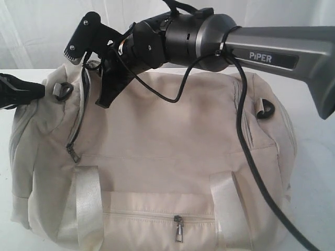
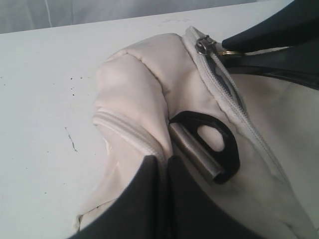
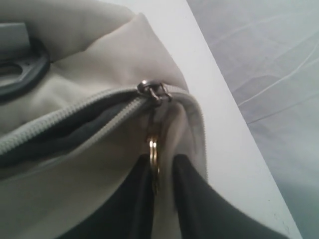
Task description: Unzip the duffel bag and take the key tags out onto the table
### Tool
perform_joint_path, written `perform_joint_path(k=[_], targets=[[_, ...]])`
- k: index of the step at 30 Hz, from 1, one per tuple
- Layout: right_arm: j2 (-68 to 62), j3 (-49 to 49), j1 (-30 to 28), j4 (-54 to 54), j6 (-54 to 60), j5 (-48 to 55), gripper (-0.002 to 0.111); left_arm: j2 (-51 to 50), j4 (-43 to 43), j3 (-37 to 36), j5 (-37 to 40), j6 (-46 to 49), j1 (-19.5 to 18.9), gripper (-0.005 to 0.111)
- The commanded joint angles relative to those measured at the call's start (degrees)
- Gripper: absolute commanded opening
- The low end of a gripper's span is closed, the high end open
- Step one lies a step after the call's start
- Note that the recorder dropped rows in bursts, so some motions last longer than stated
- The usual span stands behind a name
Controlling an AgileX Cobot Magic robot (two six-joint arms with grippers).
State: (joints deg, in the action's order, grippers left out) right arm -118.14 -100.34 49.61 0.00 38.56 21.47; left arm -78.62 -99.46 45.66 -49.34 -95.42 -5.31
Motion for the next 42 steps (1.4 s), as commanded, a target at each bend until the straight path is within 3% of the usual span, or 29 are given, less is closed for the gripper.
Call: perform_joint_path(k=[1,6,16,42], targets=[[0.61,-0.32,-0.45,0.00,-0.44,0.64,0.020,0.27,-0.48,-0.27,0.46,-0.20,0.38,0.000],[0.61,-0.32,-0.45,0.00,-0.44,0.64,0.019,0.27,-0.48,-0.27,0.46,-0.20,0.38,0.000],[0.61,-0.32,-0.45,0.00,-0.44,-0.06,0.000,0.27,-0.48,-0.27,0.46,-0.20,0.38,0.000],[4.69,-0.32,-0.45,1.61,-0.78,-5.35,0.000,0.27,-0.48,-0.38,1.51,-0.20,0.38,0.000]])
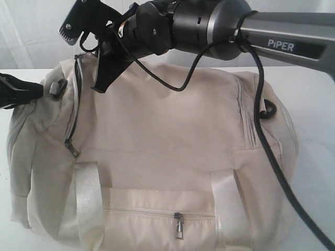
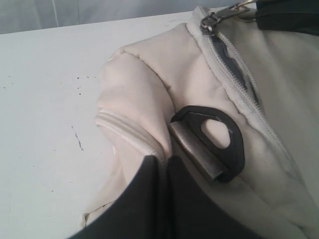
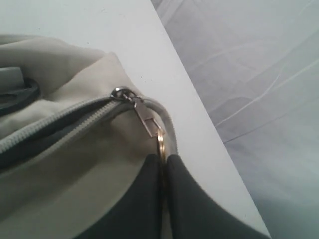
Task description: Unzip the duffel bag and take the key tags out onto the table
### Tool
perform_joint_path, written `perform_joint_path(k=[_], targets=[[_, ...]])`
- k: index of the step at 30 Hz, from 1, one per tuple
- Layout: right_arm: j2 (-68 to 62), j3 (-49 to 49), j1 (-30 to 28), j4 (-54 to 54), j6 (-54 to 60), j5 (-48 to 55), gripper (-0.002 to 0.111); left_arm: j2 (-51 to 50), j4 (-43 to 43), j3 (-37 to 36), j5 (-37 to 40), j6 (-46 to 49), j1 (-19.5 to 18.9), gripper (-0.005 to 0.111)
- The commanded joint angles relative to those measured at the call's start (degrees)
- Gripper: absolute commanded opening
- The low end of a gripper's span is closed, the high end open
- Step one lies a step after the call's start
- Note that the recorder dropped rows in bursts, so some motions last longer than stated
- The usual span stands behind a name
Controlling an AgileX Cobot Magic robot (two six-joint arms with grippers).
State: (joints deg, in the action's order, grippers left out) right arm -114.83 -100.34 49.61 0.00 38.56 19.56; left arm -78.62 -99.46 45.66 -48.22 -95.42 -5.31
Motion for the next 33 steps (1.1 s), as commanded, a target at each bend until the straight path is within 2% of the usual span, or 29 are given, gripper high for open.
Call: perform_joint_path(k=[1,6,20,28,33], targets=[[1.38,-0.32,-0.45,2.02,-1.32,-3.91,0.000,0.27,-0.48,-0.38,0.39,-0.20,0.38,0.000],[1.61,-0.32,-0.45,3.21,-5.52,-7.32,0.000,0.27,-0.48,-0.38,0.39,-0.20,0.38,0.000],[-0.70,-0.32,-0.45,5.79,-28.47,-20.80,0.000,0.27,-0.48,-0.38,0.39,-0.20,0.38,0.000],[-1.54,-0.32,-0.45,5.79,-28.73,-24.24,0.000,0.27,-0.48,-0.35,0.50,-0.20,0.38,0.000],[-1.54,-0.32,-0.45,5.79,-28.73,-20.13,0.000,0.27,-0.48,-0.35,0.75,-0.20,0.38,0.000]])
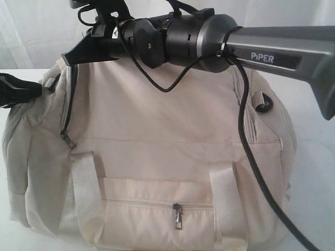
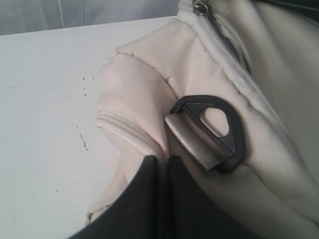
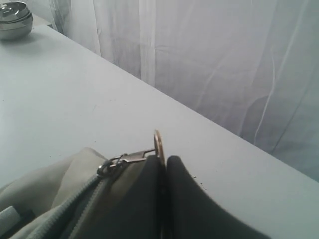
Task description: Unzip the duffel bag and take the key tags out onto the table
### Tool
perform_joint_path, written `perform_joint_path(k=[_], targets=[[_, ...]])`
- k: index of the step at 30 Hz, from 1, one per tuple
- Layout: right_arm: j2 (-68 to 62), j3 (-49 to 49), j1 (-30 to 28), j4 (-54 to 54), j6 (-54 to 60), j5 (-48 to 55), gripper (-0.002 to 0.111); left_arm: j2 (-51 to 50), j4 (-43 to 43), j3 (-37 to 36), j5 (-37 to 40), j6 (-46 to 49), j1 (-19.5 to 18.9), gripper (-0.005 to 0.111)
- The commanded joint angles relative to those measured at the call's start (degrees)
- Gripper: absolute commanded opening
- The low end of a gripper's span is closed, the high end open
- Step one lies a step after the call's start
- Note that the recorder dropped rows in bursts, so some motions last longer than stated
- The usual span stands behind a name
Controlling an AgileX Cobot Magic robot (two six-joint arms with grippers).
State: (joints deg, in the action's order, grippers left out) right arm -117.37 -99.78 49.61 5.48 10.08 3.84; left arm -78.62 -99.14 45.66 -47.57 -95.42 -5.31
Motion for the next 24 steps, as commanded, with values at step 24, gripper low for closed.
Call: perform_joint_path(k=[24], targets=[[-2.25,-0.88,-0.45,-0.15,4.40,0.79,0.020,0.27,-0.81,-0.35,0.21,-0.20,0.38,0.000]])
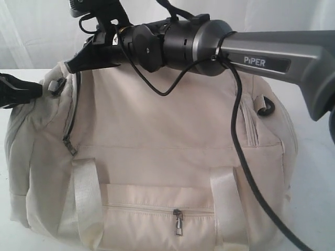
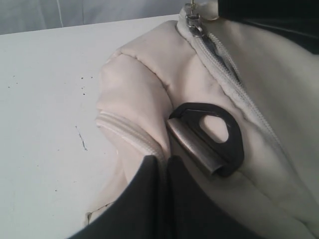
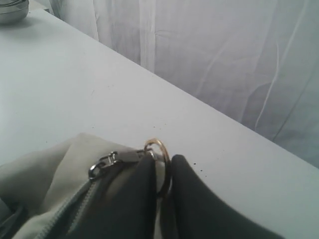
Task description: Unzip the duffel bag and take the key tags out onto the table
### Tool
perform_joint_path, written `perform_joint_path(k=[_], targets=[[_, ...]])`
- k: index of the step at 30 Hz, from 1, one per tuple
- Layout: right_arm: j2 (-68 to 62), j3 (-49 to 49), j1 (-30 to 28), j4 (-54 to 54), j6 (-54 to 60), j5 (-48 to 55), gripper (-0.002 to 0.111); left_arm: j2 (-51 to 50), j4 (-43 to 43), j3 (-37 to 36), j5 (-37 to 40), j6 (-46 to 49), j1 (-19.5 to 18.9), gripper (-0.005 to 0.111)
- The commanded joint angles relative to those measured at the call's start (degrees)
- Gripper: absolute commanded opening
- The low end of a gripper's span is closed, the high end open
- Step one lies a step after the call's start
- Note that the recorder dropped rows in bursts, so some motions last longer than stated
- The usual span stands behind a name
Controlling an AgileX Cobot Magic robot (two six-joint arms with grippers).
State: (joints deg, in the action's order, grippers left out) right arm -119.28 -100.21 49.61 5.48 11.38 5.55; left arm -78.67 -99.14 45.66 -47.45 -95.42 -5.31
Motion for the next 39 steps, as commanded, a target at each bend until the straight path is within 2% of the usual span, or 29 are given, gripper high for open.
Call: perform_joint_path(k=[1,13,16,21,24,31,39], targets=[[-0.33,-0.45,-0.45,-0.15,4.01,-1.05,0.022,0.32,-0.81,-0.35,0.10,-0.20,0.38,0.000],[-0.22,-0.45,-0.45,-0.36,5.02,1.18,0.024,0.32,-0.81,-0.35,0.10,-0.20,0.38,0.000],[0.90,-0.45,-0.45,-1.20,5.48,6.13,0.024,0.32,-0.81,-0.35,0.10,-0.20,0.38,0.000],[2.11,-0.45,-0.51,-2.72,11.53,17.16,0.024,0.32,-0.81,-0.35,0.10,-0.20,0.38,0.000],[2.11,-0.45,-0.05,-2.88,11.99,18.43,0.024,0.32,-0.81,-0.35,0.10,-0.20,0.38,0.000],[2.59,-0.45,1.14,-2.86,26.41,22.64,0.024,0.32,-0.81,-0.35,-0.02,-0.20,0.38,0.000],[5.24,-0.45,1.26,1.22,26.94,22.64,0.024,0.32,-0.81,-0.35,0.19,-0.20,0.38,0.000]])
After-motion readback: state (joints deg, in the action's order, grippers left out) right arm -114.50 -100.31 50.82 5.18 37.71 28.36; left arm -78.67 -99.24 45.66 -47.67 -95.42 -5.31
